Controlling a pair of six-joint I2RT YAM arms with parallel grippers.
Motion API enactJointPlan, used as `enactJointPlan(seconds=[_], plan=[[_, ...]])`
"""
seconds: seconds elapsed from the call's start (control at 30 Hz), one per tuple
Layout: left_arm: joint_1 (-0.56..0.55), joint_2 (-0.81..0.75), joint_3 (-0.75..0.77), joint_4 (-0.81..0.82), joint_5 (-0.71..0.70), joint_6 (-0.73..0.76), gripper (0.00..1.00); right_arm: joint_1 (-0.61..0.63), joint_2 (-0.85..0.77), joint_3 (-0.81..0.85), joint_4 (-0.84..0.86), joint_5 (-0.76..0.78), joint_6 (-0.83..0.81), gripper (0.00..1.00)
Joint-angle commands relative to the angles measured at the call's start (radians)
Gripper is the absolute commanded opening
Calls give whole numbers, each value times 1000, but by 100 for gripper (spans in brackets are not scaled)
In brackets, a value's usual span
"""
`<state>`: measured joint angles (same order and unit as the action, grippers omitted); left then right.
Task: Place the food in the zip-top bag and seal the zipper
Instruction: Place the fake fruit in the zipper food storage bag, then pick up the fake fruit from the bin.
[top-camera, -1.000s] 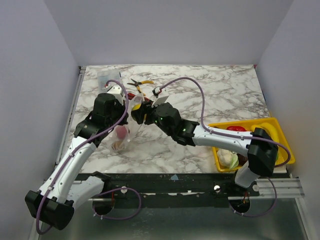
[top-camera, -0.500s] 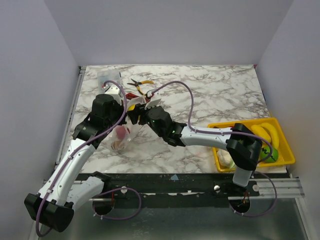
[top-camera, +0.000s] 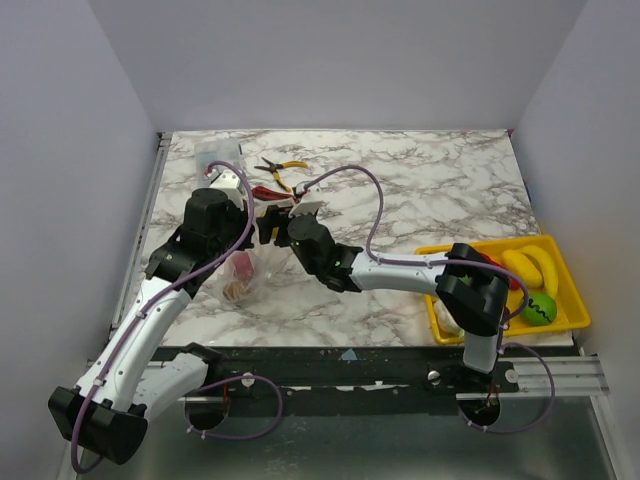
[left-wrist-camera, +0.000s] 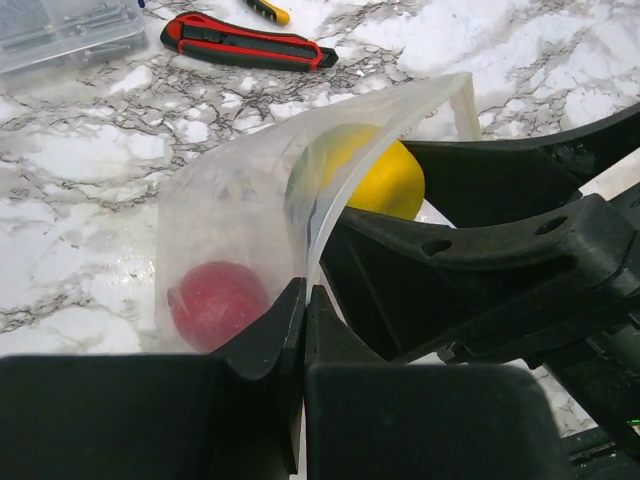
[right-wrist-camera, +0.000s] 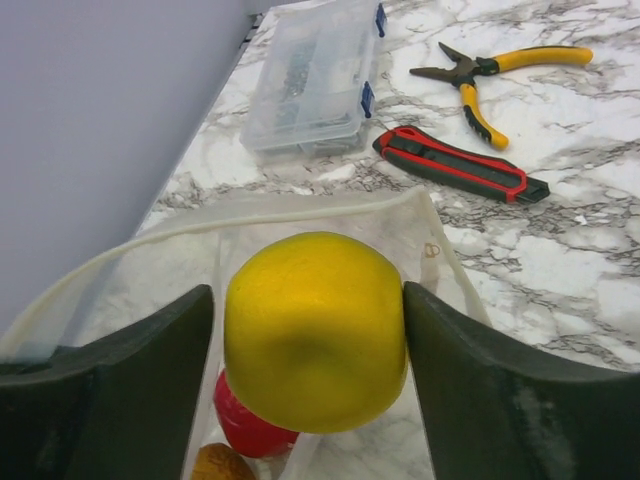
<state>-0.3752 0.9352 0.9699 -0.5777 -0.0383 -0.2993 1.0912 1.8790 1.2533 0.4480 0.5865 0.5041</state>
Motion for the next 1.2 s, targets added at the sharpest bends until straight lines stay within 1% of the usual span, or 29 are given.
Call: enactJointPlan(seconds=[0.0, 0.07, 0.1, 0.23, 0.37, 0.5, 0.63, 0.67, 0.73, 0.97, 1.07, 1.17], plan=[[1, 3, -5, 16, -17, -3, 0, 1, 42, 78, -27, 23, 24, 84], [1, 1, -8, 17, -23, -3, 0, 2, 46, 95, -60, 23, 26, 88], [1, 2, -7, 17, -23, -3, 0, 1, 43, 99, -84, 26, 29, 89], [1, 4, -3, 15, -16, -3, 0, 1, 3, 94, -148, 25, 43, 89], [1, 8, 1, 12, -12, -3, 0, 2, -39, 118, -265, 6, 50, 88], [1, 5, 0, 9, -10, -2, 0, 1, -112, 104, -383, -45, 67, 87], [3, 5, 3, 6, -4, -3, 0, 1, -246, 37, -445, -75, 75, 86], [3, 4, 4, 6, 3, -3, 0, 2, -275, 19, -484, -70, 71, 86], [3, 6, 4, 8, 14, -4, 0, 1, -338, -3, -541, -29, 69, 86], [2, 9, 8, 3, 26, -6, 0, -11, -546, -137, -689, 207, 49, 88], [3, 10, 9, 2, 24, -7, 0, -66, -621, -189, -769, 257, 83, 89], [4, 11, 10, 0, 32, -8, 0, -185, -698, -255, -835, 233, 142, 89]])
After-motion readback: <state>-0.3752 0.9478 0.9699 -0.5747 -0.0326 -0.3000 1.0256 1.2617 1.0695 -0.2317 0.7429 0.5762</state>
